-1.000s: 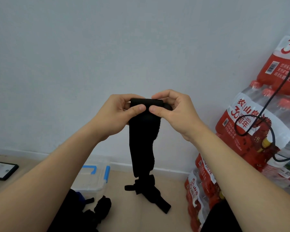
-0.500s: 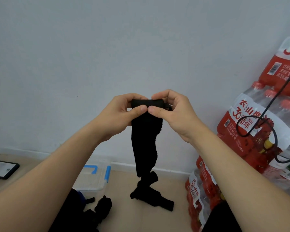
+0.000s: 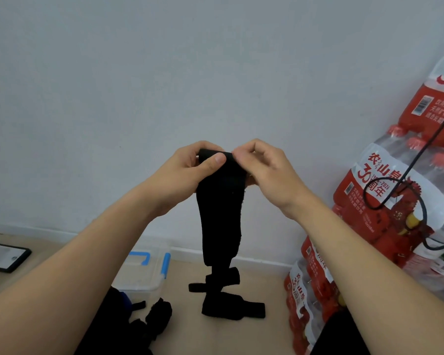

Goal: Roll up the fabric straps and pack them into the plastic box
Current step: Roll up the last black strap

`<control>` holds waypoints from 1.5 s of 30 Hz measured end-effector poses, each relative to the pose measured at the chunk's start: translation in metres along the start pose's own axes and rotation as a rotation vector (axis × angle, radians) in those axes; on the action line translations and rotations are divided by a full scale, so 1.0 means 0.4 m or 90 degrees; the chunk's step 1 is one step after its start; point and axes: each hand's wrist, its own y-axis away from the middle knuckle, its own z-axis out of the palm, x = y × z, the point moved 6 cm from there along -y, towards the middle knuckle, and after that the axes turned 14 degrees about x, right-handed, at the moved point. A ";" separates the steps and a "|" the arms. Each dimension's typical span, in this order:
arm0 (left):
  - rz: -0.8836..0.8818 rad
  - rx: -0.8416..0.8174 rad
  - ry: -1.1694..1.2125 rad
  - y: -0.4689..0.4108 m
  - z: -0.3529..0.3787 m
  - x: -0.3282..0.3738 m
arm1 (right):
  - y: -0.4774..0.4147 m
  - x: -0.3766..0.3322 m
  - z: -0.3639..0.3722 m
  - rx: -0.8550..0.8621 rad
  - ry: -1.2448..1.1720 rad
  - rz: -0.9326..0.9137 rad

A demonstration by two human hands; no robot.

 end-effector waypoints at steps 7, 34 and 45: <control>0.015 0.009 -0.050 0.021 0.024 0.000 | 0.036 0.040 0.030 -0.046 0.189 0.076; 0.200 0.033 -0.124 0.001 -0.018 0.043 | -0.002 0.016 0.024 -0.056 0.066 0.048; 0.054 -0.008 -0.062 0.006 -0.010 0.026 | -0.005 -0.010 0.000 0.072 -0.061 -0.042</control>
